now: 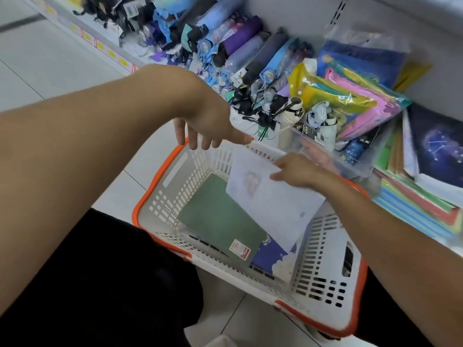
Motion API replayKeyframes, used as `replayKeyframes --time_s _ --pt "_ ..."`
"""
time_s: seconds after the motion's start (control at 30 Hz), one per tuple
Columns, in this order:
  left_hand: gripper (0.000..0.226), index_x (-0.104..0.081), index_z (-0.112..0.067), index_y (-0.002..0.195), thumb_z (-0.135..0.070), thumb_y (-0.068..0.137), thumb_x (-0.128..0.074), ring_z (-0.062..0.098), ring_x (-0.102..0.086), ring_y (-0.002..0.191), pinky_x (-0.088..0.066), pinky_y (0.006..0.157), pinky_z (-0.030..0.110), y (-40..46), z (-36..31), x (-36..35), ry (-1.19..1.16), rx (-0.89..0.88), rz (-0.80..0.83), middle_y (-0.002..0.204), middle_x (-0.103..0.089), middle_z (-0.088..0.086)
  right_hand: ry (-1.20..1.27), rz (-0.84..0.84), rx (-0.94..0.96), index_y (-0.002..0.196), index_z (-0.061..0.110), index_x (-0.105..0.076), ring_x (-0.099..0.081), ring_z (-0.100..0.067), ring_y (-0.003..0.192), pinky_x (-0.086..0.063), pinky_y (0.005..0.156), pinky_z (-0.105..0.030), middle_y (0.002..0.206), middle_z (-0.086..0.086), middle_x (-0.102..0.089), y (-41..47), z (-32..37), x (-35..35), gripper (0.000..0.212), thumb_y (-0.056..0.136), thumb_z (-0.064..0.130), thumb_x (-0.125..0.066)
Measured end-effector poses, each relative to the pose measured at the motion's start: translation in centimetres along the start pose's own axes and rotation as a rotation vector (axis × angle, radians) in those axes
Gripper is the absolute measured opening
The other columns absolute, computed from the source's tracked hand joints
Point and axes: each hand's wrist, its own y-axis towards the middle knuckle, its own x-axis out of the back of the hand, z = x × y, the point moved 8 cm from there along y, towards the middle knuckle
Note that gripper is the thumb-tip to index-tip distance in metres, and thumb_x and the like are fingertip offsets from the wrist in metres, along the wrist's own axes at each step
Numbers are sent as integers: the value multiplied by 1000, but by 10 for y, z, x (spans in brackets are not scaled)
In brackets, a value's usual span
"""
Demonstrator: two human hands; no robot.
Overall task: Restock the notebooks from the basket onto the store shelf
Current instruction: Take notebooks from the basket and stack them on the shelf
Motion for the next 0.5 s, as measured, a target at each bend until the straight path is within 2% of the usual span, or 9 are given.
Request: replayKeyframes --time_s 0.07,0.13,0.17,0.23,0.3,0.37,0.4,0.43,0.5 --pt "92 -62 -4 112 -82 79 -27 28 -69 92 -59 81 41 -9 -3 -12 -51 42 115 107 -69 10 129 -137 140 90 24 -69 -61 -16 82 -43 63 -25 82 5 -62 -26 38 41 5 94 23 -65" --pt "111 -52 1 129 -89 72 -20 36 -66 99 -56 87 46 -19 -7 -11 -199 69 118 116 -65 17 229 -308 274 71 27 -58 -47 -2 50 -28 47 -20 52 10 -43 -53 77 69 23 90 17 -65" --pt "113 -47 0 133 -90 71 -18 39 -65 100 -55 89 47 -19 -8 -8 -285 77 75 119 -62 20 306 -385 333 67 26 -53 -40 -6 43 -24 44 -20 45 7 -35 -65 93 76 27 88 15 -64" --pt "96 -50 -10 125 -87 77 -19 40 -66 95 -56 87 48 -21 -13 -4 -459 47 -9 114 -61 24 443 -535 425 59 24 -44 -28 -14 45 -21 45 -25 44 5 -28 -88 118 83 35 85 14 -64" --pt "60 -57 -10 105 -64 95 -33 31 -68 79 -60 77 41 -18 -10 0 -603 27 -103 103 -65 25 595 -620 493 53 24 -37 -26 -10 48 -25 46 -22 45 5 -29 -100 133 81 44 84 13 -65" --pt "26 -59 -6 88 -21 98 -41 23 -65 61 -60 58 29 -16 1 1 -635 65 -194 91 -68 20 854 -457 580 65 20 -61 -51 -5 52 -49 51 -21 57 -1 -52 -98 142 69 25 88 11 -66" --pt "23 -57 -6 80 -9 96 -41 20 -63 54 -56 48 25 -17 9 7 -614 82 -263 83 -65 16 1039 -265 581 83 13 -69 -66 -14 63 -58 58 -29 71 -10 -62 -92 146 58 11 92 10 -65" --pt "24 -55 -6 76 -4 96 -42 19 -62 52 -53 44 25 -17 14 13 -579 95 -310 78 -62 14 1185 -83 520 97 12 -70 -71 -23 71 -61 63 -35 81 -14 -66 -82 145 43 8 96 13 -62" --pt "19 -54 -4 82 -5 99 -45 21 -60 57 -56 50 36 -22 23 24 -506 94 -353 77 -60 9 1182 72 318 93 17 -69 -70 -26 70 -58 67 -39 81 -10 -68 -51 123 4 14 98 27 -60"
